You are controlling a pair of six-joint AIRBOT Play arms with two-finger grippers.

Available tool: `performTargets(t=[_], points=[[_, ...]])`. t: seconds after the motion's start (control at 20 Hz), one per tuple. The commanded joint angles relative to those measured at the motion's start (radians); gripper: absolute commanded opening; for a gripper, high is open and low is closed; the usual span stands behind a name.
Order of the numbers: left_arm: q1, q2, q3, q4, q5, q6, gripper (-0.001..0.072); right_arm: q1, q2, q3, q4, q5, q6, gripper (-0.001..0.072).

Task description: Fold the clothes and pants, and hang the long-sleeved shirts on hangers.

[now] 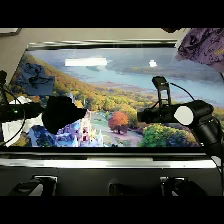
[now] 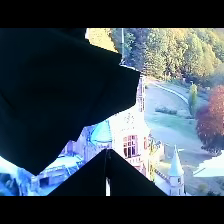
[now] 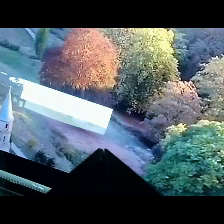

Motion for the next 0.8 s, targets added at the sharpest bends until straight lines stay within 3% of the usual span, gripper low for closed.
performTargets(t=[0.0, 0.75], points=[[0.0, 0.0, 0.0, 0.0, 0.0, 0.0, 0.002, 0.001, -0.001, 0.001, 0.0, 0.0, -0.001, 0.0034], [0.0, 0.0, 0.0, 0.0, 0.001, 0.0, 0.002, 0.001, -0.001, 0.001, -0.003, -0.012, -0.001, 0.0034]])
